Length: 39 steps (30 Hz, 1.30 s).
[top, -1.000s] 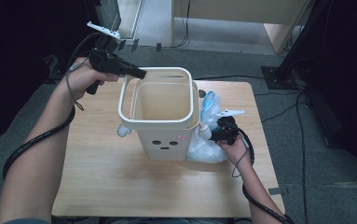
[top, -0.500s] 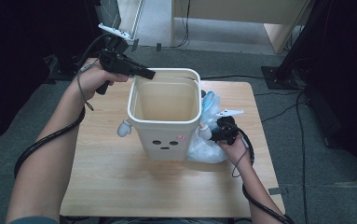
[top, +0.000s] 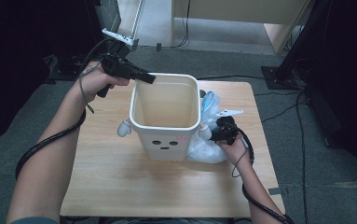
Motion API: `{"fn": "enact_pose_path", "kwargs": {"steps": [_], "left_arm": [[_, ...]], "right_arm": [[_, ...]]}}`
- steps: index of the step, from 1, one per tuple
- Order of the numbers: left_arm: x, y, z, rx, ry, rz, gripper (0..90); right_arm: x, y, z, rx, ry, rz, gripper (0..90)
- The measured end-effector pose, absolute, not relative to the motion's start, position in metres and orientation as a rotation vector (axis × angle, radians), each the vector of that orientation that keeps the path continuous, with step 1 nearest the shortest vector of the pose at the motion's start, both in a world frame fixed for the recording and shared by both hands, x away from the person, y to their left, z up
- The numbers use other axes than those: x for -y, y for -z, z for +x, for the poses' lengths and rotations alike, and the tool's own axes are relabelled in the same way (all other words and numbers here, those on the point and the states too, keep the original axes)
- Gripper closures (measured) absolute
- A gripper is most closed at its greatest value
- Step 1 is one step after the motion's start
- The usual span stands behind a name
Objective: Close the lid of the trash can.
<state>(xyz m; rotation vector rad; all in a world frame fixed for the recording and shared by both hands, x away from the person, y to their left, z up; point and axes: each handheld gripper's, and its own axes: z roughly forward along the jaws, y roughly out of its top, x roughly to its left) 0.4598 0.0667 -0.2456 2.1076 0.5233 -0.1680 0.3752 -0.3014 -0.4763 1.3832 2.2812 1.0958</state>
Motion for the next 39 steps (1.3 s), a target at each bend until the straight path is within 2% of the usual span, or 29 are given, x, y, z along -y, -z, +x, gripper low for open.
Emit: {"fn": "enact_pose_path", "kwargs": {"steps": [4, 8, 30, 39], "left_arm": [[-0.069, 0.247, 0.459, -0.514, 0.163, 2.100, 71.4], [-0.070, 0.245, 0.458, -0.515, 0.140, 2.101, 65.4], [-0.096, 0.240, 0.450, -0.548, 0.042, 2.084, 49.0], [-0.107, 0.233, 0.447, -0.561, 0.003, 2.073, 45.0]], "right_arm": [[0.302, 0.476, 0.375, -2.280, -1.097, 1.383, 28.1], [0.302, 0.477, 0.375, -2.280, -1.097, 1.383, 28.0], [0.302, 0.477, 0.375, -2.282, -1.094, 1.381, 28.1], [0.302, 0.477, 0.375, -2.281, -1.099, 1.384, 28.1]]}}
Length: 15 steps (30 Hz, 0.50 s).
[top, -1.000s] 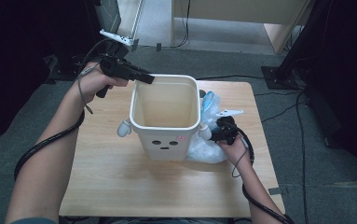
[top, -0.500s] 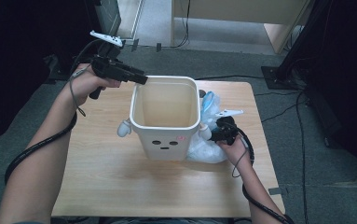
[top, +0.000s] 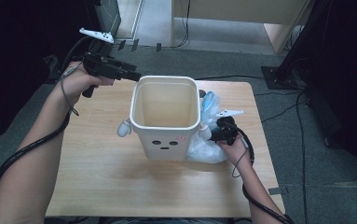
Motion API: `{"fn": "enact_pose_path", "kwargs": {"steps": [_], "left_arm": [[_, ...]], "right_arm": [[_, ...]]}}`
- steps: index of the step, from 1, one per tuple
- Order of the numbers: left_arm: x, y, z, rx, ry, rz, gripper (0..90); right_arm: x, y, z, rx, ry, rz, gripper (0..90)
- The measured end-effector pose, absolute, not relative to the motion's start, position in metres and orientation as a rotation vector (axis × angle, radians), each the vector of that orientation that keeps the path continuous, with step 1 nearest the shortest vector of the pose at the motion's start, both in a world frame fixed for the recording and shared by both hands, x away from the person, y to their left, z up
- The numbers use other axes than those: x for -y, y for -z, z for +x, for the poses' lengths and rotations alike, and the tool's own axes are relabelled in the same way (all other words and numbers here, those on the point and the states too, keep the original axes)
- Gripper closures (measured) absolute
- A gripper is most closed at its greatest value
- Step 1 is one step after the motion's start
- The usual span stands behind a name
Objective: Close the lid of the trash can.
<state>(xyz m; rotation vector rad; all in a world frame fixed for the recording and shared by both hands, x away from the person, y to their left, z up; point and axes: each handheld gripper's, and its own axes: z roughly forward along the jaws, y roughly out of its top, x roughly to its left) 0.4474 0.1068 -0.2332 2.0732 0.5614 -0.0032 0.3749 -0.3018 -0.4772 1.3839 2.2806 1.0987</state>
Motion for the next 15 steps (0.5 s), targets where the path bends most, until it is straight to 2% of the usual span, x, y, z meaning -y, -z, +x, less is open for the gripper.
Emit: {"fn": "enact_pose_path", "kwargs": {"steps": [15], "left_arm": [[-0.129, 0.242, 0.443, -0.582, -0.052, 2.066, 38.5]], "right_arm": [[0.302, 0.478, 0.375, -2.280, -1.103, 1.394, 28.1]]}}
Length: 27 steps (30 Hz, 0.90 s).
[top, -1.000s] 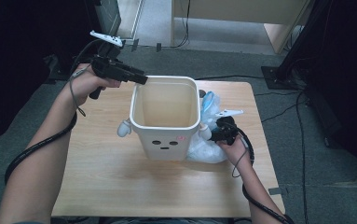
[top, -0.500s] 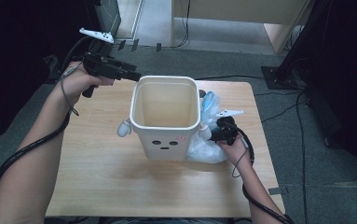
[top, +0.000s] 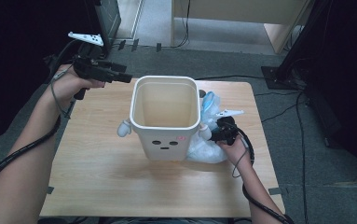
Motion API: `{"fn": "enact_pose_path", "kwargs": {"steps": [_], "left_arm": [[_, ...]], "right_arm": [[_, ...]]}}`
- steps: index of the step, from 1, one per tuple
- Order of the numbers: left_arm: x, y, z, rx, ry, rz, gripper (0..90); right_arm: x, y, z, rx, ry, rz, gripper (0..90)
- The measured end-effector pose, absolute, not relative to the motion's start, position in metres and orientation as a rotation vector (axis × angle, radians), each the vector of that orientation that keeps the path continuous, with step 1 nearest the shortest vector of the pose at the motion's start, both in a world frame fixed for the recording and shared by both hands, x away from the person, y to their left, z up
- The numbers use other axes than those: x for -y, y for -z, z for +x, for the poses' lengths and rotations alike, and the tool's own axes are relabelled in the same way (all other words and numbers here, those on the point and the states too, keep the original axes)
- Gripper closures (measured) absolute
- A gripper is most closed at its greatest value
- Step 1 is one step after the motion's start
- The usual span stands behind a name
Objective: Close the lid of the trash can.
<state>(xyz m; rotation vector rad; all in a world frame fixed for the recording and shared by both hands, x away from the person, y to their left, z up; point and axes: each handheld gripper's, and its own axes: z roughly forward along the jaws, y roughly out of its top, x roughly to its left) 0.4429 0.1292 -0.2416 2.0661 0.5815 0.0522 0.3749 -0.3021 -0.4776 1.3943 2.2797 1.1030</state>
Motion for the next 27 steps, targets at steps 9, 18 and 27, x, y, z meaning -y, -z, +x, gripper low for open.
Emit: {"fn": "enact_pose_path", "kwargs": {"steps": [9, 18, 27], "left_arm": [[-0.133, 0.251, 0.440, -0.589, -0.064, 2.070, 37.2], [-0.136, 0.262, 0.436, -0.598, -0.080, 2.069, 36.1], [-0.135, 0.277, 0.430, -0.593, -0.076, 2.071, 35.2]], "right_arm": [[0.302, 0.478, 0.375, -2.278, -1.103, 1.391, 28.1], [0.302, 0.478, 0.375, -2.278, -1.106, 1.394, 28.1], [0.302, 0.478, 0.375, -2.279, -1.105, 1.391, 28.0]]}}
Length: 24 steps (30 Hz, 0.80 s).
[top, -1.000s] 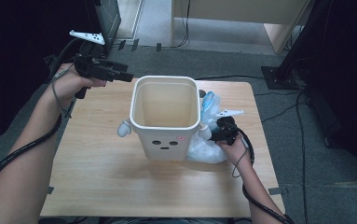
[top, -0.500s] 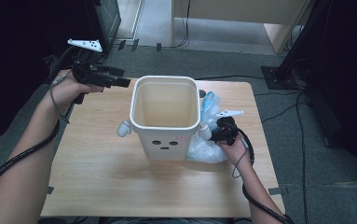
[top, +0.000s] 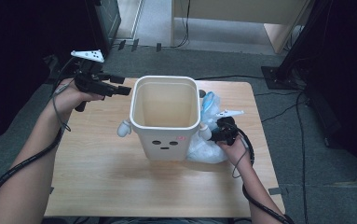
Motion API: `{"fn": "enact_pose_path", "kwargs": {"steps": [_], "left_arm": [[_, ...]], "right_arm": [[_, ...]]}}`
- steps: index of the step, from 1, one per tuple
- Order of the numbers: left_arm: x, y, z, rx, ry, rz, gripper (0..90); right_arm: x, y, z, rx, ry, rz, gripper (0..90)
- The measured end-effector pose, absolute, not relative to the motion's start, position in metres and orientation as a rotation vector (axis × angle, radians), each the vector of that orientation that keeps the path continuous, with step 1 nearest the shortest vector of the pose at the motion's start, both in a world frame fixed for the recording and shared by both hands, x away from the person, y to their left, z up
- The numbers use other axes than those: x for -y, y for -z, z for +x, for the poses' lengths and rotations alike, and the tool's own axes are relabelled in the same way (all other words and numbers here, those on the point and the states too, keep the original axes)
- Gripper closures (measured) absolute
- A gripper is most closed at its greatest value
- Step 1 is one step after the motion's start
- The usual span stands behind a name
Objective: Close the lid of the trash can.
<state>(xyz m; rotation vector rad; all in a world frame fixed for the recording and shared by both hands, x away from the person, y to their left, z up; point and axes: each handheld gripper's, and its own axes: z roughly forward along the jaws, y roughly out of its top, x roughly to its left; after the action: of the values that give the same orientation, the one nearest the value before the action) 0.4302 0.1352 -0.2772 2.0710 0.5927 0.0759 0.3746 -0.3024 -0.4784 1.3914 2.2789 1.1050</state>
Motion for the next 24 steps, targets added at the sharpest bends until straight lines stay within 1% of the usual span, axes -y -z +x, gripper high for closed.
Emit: {"fn": "enact_pose_path", "kwargs": {"steps": [13, 24], "left_arm": [[-0.137, 0.293, 0.424, -0.577, -0.101, 2.080, 34.2], [-0.140, 0.307, 0.421, -0.585, -0.097, 2.072, 33.6]], "right_arm": [[0.302, 0.478, 0.375, -2.278, -1.106, 1.394, 28.0], [0.302, 0.478, 0.375, -2.280, -1.103, 1.392, 28.1]]}}
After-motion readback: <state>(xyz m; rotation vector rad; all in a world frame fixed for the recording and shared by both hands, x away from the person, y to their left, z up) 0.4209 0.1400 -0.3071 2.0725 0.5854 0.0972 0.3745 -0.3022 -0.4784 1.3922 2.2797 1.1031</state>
